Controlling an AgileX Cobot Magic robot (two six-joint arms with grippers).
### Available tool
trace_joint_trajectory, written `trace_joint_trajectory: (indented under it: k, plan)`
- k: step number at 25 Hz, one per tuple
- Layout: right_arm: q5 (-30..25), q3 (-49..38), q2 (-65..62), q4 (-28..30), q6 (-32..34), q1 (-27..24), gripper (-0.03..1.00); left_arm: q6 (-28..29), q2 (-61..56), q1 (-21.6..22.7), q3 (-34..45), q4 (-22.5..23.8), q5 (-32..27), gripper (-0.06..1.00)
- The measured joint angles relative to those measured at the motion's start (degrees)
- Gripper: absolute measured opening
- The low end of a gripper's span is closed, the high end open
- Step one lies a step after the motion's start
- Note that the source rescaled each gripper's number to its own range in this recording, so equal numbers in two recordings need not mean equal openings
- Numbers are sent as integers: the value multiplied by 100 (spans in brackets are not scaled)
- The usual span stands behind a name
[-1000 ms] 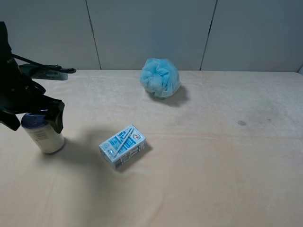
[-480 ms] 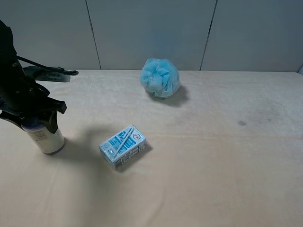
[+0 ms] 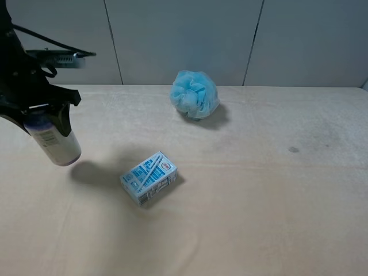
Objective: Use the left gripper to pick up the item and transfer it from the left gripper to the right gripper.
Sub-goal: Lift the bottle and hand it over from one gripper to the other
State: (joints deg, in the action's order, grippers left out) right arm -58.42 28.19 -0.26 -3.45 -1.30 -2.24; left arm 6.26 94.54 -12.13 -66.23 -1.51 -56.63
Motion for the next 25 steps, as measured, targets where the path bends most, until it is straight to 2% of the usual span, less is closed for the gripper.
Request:
trace_joint_trajectory:
  k: [6, 11, 17, 21, 25]
  plan:
    - [0, 0, 0, 0, 0, 0, 100, -68, -420, -141, -267, -650, -49, 0]
    - [0, 0, 0, 0, 0, 0, 100, -112, -498, -850, -311, -1207, 173, 0]
    - [0, 0, 0, -54, -6, 0, 100, -208, -460, -1721, -311, -2114, 1013, 0]
    - [0, 0, 0, -384, -407, 0, 100, -626, -334, -2014, -311, -2868, 1334, 0]
    - [-87, 110, 382, -982, -973, 0, 100, -1427, -208, -2067, -311, -3861, 1371, 0]
